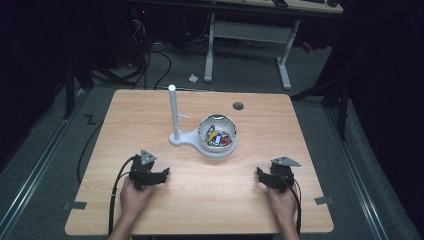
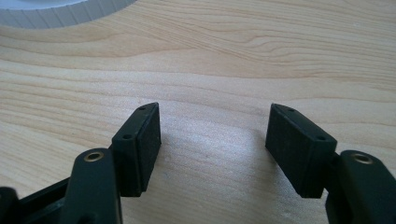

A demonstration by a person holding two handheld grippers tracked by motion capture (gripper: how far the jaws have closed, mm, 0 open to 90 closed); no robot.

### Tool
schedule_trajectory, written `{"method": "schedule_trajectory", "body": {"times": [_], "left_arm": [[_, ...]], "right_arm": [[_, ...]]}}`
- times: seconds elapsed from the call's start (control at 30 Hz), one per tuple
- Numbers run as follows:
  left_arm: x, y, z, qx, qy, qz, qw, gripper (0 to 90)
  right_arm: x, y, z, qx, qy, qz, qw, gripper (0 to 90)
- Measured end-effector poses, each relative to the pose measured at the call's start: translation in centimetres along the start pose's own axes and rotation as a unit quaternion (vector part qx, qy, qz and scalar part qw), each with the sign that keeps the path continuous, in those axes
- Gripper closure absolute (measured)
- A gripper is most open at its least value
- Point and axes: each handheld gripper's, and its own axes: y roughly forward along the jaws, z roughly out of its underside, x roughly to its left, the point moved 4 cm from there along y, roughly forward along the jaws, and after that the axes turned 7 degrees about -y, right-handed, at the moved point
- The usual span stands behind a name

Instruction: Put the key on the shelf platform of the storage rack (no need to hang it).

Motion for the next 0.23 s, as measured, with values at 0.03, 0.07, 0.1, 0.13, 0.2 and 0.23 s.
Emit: {"method": "schedule_trajectory", "body": {"times": [0.03,0.07,0.1,0.13,0.2,0.23], "left_arm": [[0.00,0.00,0.00,0.000,0.000,0.000,1.0000,21.3],[0.01,0.00,0.00,0.000,0.001,0.001,1.0000,21.3],[-0.01,0.00,0.00,0.000,0.000,0.000,1.0000,21.3],[0.00,0.00,-0.02,-0.001,0.000,0.000,1.0000,21.3],[0.00,0.01,-0.01,0.000,0.001,0.000,1.0000,21.3],[0.00,0.00,0.00,0.000,0.000,0.000,1.0000,21.3]], "right_arm": [[0.00,0.00,0.00,0.000,0.000,0.000,1.0000,36.0],[0.00,0.00,0.00,0.000,0.000,0.000,1.0000,36.0],[0.00,-0.02,0.02,0.000,0.000,-0.001,1.0000,36.0],[0.02,-0.04,0.04,0.000,0.000,-0.001,1.0000,36.0],[0.03,-0.07,0.06,0.001,0.001,-0.001,1.0000,36.0],[0.02,-0.07,0.06,0.001,0.000,-0.001,1.0000,36.0]]}}
